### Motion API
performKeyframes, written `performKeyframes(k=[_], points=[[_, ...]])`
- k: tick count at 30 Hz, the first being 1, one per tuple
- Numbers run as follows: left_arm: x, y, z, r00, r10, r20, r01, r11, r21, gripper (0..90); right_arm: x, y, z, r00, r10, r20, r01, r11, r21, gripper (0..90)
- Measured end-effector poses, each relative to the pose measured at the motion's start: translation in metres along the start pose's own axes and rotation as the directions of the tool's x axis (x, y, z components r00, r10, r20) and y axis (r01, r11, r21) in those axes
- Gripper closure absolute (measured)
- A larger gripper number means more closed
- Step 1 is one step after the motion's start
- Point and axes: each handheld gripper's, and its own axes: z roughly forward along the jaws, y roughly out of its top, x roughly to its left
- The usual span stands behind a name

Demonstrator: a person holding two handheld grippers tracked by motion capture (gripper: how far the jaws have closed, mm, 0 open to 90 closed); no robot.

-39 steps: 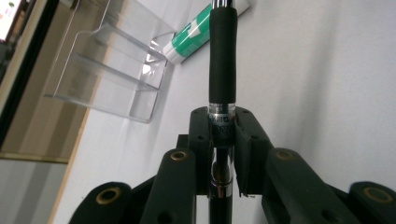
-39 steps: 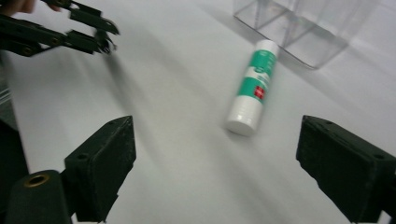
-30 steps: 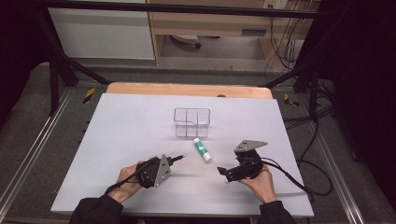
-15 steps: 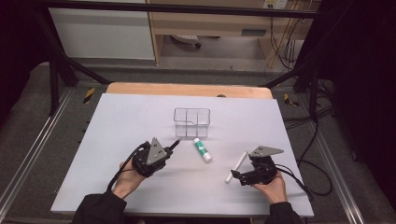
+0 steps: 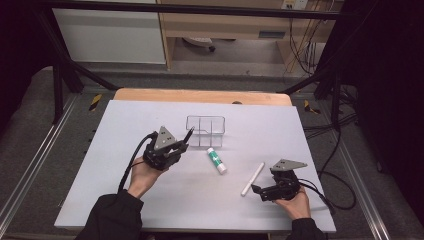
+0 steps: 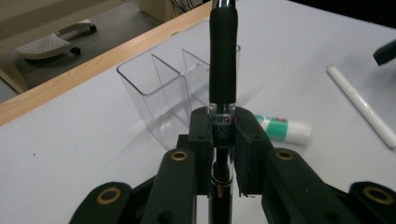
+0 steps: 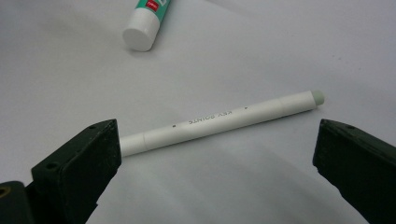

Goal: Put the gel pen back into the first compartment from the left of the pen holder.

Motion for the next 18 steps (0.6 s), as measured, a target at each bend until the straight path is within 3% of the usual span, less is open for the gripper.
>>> performKeyframes(k=[10,18], points=[[0.015,0.025,0.009,0.9972,-0.075,-0.008,0.075,0.9967,-0.033,78.0,0.0,0.0,0.0,1.0,-0.005,0.001,0.005,1.0,0.003,1.2],[0.023,0.045,0.017,0.9946,-0.102,-0.019,0.1,0.9931,-0.06,78.0,0.0,0.0,-0.001,1.0,-0.006,-0.001,0.006,1.0,-0.002,1.2]])
